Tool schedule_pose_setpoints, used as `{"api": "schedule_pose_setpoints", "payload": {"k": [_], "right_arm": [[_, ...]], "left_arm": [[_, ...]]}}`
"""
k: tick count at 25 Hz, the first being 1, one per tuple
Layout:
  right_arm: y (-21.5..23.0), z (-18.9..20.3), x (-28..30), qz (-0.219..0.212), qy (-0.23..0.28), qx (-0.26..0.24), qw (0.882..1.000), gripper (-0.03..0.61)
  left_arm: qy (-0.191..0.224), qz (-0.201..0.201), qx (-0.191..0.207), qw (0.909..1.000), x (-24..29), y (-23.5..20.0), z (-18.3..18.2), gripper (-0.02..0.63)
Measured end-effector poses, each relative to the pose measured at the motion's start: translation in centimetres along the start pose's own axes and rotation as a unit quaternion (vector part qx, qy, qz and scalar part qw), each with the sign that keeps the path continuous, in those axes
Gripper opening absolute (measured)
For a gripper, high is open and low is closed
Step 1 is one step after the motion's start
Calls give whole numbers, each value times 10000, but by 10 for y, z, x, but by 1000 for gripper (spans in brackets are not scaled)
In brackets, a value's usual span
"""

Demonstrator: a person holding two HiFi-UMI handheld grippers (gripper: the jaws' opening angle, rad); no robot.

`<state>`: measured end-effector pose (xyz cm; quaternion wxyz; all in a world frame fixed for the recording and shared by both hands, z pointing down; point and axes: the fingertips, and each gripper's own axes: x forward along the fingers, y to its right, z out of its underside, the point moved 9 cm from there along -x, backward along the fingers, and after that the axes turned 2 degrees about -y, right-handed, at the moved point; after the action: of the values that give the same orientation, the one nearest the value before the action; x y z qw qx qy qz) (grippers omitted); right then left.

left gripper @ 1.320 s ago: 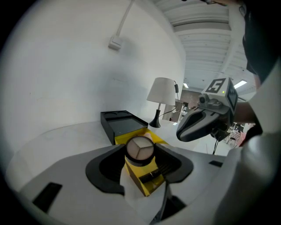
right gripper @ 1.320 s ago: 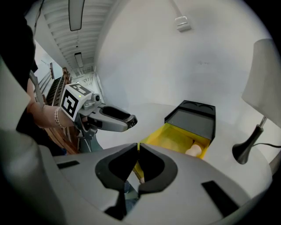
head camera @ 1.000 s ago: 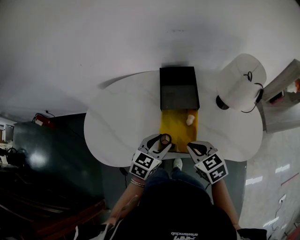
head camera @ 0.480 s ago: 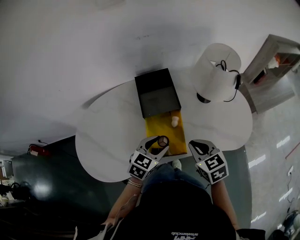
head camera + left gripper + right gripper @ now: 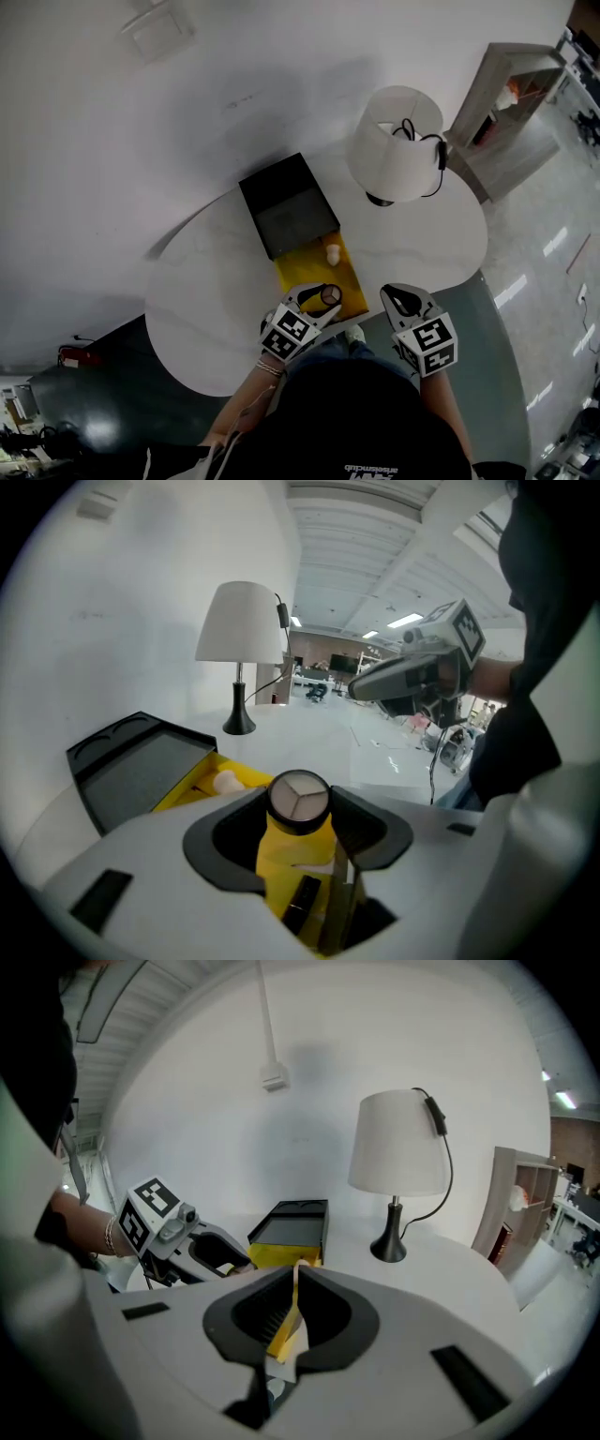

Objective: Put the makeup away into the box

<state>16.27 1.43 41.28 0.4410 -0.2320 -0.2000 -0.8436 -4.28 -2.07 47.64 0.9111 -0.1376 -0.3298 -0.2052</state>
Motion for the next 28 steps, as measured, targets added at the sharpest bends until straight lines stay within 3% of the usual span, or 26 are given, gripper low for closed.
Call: {"api": "schedule_pose_setpoints", "payload": {"k": [6,11,28], "right_arm": [[-2,6,-7,315,12,192,9993,31],[0,7,-12,531,19,337,9980,31],[-1,19,-19,935,-256,667,9931,31]], "left_arm": [[-424,412,478,9971,19,-1,4,227],[-855,770,920,9891,37,-1,5,227],[-1705,1561,1409,9627,86,-5,18,227]]}}
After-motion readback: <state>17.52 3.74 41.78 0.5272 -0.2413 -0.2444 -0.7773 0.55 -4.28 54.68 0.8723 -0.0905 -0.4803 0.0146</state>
